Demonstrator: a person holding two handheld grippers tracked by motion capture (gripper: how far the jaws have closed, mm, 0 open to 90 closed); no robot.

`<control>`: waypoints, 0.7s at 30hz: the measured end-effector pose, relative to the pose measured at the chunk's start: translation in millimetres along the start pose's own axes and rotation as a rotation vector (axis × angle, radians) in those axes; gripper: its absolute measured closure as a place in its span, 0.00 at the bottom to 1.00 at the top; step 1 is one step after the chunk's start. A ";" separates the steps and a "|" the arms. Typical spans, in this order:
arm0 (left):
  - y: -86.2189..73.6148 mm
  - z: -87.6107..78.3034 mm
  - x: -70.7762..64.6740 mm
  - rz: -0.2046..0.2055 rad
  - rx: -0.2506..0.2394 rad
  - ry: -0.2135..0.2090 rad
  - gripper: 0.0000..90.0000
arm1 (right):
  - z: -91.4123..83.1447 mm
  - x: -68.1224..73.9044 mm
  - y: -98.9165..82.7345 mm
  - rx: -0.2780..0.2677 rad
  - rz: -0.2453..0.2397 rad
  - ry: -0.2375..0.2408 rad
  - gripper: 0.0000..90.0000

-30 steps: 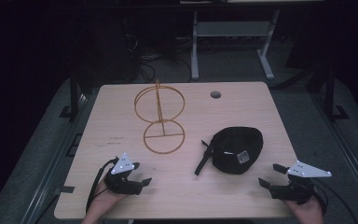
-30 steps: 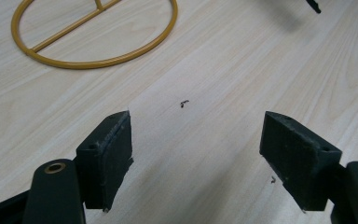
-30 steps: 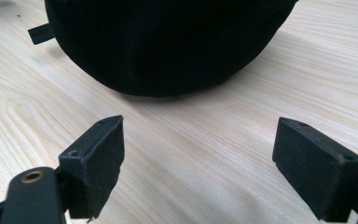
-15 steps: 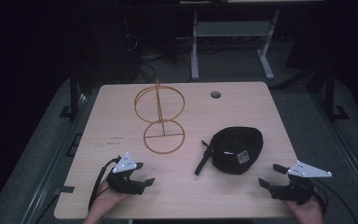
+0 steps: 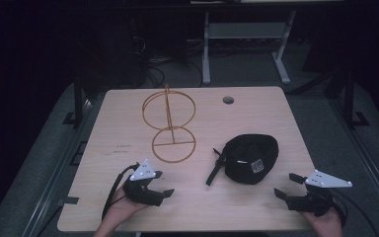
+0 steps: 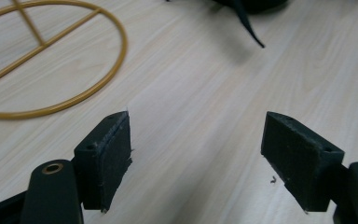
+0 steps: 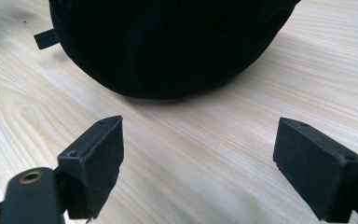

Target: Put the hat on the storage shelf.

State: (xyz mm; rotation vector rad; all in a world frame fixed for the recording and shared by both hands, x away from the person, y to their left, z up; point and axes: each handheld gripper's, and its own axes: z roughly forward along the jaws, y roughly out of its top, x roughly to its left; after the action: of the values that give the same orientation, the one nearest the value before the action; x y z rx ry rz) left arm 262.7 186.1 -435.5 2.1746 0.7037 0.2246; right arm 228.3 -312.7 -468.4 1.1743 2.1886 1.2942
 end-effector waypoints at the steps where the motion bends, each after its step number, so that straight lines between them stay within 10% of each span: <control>1: 2.1 0.8 -1.2 0.012 0.001 -0.001 0.27 | 0.0 0.2 0.0 -0.001 0.000 0.000 0.18; 21: 62.6 20.8 -28.4 0.120 -0.017 -0.100 0.27 | -2.0 -0.4 0.4 -0.011 0.005 0.004 0.18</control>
State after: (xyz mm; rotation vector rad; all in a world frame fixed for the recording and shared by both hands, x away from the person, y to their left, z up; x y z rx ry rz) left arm 272.8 124.8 -399.4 2.1975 0.5145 0.1821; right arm 227.4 -314.1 -467.0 1.1750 2.1796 1.3105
